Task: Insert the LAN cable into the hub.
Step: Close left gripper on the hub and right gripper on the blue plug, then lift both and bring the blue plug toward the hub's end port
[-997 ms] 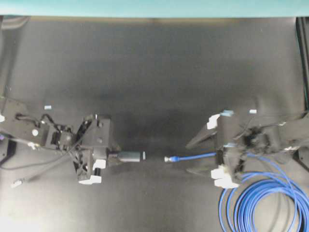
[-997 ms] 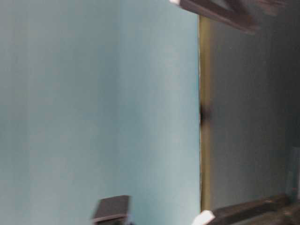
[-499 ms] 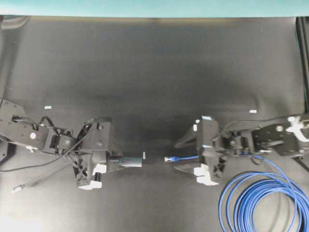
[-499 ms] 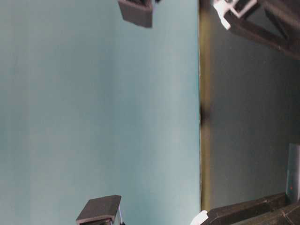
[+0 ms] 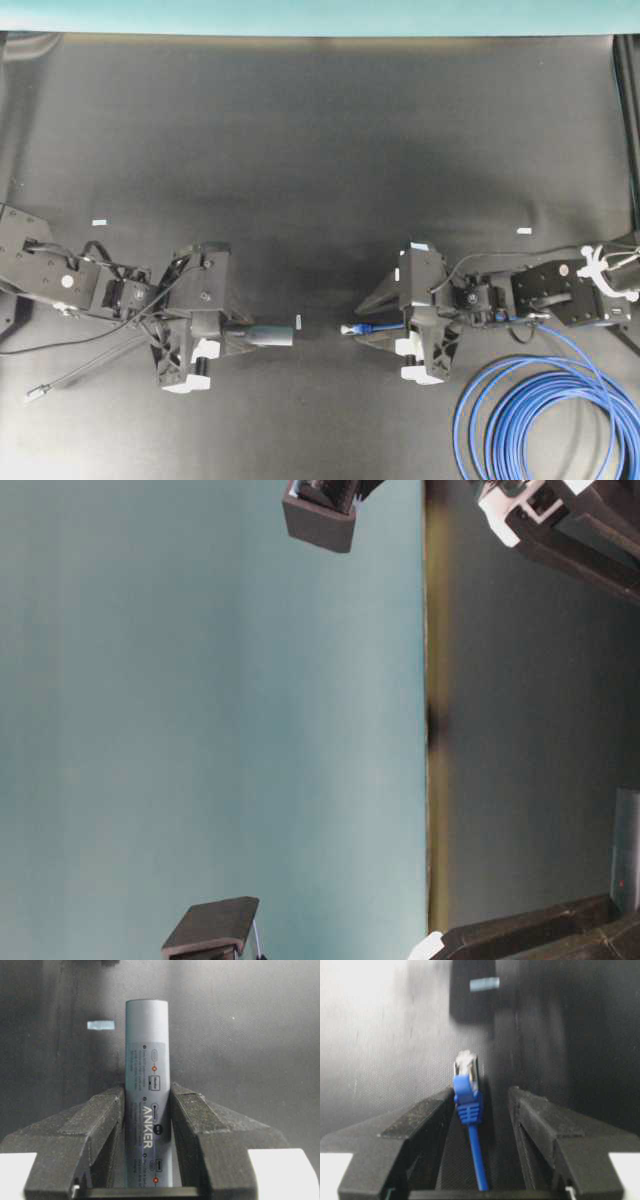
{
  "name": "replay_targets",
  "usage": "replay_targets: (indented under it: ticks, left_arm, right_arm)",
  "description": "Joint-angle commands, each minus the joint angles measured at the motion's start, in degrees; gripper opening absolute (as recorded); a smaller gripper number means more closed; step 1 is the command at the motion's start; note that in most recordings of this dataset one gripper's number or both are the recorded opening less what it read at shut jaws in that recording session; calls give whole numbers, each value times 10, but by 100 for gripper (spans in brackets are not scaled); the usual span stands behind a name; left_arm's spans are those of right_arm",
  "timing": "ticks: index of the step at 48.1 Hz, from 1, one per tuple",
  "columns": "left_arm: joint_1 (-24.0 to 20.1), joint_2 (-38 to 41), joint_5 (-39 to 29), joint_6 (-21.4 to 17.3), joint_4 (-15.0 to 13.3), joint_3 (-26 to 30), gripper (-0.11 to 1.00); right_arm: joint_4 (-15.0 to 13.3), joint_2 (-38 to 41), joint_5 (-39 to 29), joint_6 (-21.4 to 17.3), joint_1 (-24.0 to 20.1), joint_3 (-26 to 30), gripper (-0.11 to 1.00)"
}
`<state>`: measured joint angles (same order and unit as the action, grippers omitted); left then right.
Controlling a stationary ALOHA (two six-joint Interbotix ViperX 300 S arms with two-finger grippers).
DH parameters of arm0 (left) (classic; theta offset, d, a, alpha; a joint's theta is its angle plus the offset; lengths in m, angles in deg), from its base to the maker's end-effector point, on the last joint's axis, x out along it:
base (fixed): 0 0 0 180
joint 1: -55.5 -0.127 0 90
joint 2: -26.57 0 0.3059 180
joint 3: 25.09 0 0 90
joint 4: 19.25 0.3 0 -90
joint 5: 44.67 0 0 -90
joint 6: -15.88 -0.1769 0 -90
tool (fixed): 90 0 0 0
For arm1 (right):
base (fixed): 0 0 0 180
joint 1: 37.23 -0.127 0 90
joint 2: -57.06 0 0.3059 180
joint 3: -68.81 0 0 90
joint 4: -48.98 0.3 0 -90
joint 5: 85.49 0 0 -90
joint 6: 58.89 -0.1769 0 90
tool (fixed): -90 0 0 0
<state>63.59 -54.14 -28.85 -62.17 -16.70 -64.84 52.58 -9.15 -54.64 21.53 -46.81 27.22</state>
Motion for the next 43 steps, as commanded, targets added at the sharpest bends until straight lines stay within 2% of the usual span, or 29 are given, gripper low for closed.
replay_targets:
  ticks: [1,10,15,19,23,27,33,38,43]
  left_arm:
    - [1,-10,3,0,2,7,28]
    - [1,-10,2,1,2,6,28]
    - [1,-10,2,1,2,5,28]
    - [1,-10,2,1,2,6,28]
    - [1,-10,2,2,2,6,28]
    - [1,-11,2,2,2,7,28]
    - [0,-11,-5,9,2,11,28]
    - [-1,-17,-39,18,2,25,28]
    - [-4,-21,-75,11,2,42,28]
  right_arm:
    - [2,-1,6,-5,-8,1,44]
    - [2,-1,6,-5,-11,0,43]
    - [2,-2,6,-5,-11,0,39]
    - [2,-2,11,-6,-11,1,30]
    - [2,-2,11,-7,-11,2,14]
    - [2,-5,6,-11,-11,2,14]
    - [4,-25,-7,-38,-9,6,14]
    - [3,-54,-32,-64,-9,20,14]
    - [1,-78,-76,-65,-8,42,14]
